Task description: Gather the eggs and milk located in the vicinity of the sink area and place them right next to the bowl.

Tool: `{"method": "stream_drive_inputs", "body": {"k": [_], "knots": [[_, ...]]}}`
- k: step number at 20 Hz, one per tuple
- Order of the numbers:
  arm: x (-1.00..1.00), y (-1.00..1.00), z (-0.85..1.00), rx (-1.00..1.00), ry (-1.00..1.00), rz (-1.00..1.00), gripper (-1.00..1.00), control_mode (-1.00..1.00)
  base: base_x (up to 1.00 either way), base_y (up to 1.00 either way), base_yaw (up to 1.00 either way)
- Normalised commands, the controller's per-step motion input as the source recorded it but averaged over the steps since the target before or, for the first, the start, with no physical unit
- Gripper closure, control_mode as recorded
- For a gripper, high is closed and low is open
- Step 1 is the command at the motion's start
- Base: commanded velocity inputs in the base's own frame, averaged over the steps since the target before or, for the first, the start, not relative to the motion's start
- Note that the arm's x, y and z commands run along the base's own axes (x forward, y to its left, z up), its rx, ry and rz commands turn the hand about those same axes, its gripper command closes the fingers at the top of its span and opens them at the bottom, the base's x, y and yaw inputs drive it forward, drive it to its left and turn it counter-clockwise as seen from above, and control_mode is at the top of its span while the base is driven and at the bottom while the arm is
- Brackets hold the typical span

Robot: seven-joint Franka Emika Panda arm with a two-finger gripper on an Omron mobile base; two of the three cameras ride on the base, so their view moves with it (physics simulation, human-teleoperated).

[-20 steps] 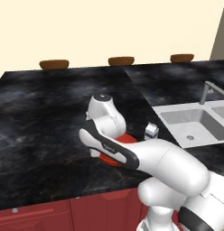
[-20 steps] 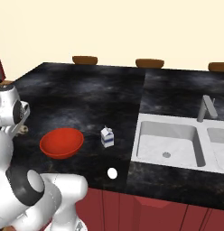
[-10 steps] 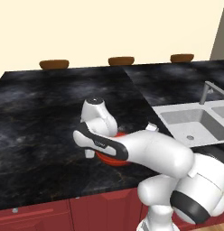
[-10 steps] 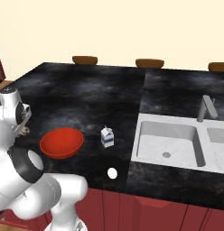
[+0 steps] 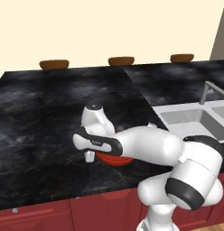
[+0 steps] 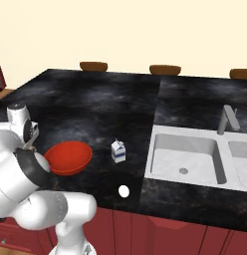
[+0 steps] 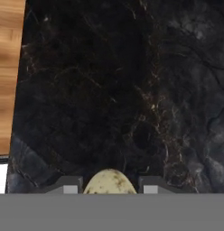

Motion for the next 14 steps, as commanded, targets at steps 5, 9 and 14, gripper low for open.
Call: {"method": "stream_drive_inputs", "body": {"k": [5,9,14], "knots": [[0.17,0.0,-0.39,0.0,0.09,0.0,1.0,-1.0,0.0,0.0,0.0],[0.14,0.0,-0.39,0.0,0.1,0.0,1.0,-1.0,0.0,0.0,0.0],[0.07,0.0,-0.29,0.0,0.06,0.0,1.0,-1.0,0.0,0.0,0.0]]}}
